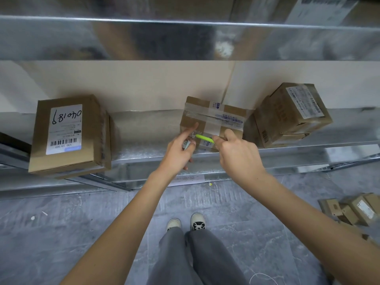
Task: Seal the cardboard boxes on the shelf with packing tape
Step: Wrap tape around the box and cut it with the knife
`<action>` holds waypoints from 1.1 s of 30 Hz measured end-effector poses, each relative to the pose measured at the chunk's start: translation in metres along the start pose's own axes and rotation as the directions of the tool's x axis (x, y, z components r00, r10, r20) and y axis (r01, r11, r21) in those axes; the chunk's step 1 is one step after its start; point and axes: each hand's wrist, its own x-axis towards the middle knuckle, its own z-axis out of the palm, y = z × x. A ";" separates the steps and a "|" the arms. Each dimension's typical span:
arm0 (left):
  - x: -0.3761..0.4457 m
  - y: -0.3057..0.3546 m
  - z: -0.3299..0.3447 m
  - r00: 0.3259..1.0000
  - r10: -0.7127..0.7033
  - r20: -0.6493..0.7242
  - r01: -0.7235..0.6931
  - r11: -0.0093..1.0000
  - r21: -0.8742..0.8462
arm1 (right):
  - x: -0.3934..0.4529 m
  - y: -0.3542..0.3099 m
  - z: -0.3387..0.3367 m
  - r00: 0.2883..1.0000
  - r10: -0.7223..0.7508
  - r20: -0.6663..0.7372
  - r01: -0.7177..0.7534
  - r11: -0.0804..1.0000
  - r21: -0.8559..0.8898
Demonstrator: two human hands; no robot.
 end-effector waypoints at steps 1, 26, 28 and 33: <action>0.001 0.001 -0.002 1.000 0.002 0.007 -0.003 1.000 0.016 | 0.000 0.000 0.000 1.000 -0.004 0.017 0.004 1.000 -0.009; 0.003 0.002 -0.020 0.990 0.073 0.117 -0.093 0.981 0.173 | -0.067 0.058 0.062 0.942 0.283 0.180 -0.309 0.941 0.138; 0.006 0.003 -0.021 0.988 0.089 0.124 -0.116 0.966 0.230 | -0.072 0.072 0.076 0.906 0.380 0.186 -0.411 0.895 0.172; 0.013 0.006 -0.024 0.984 0.120 0.134 -0.156 0.940 0.304 | -0.038 0.095 0.098 0.871 0.463 0.167 -0.491 0.839 0.236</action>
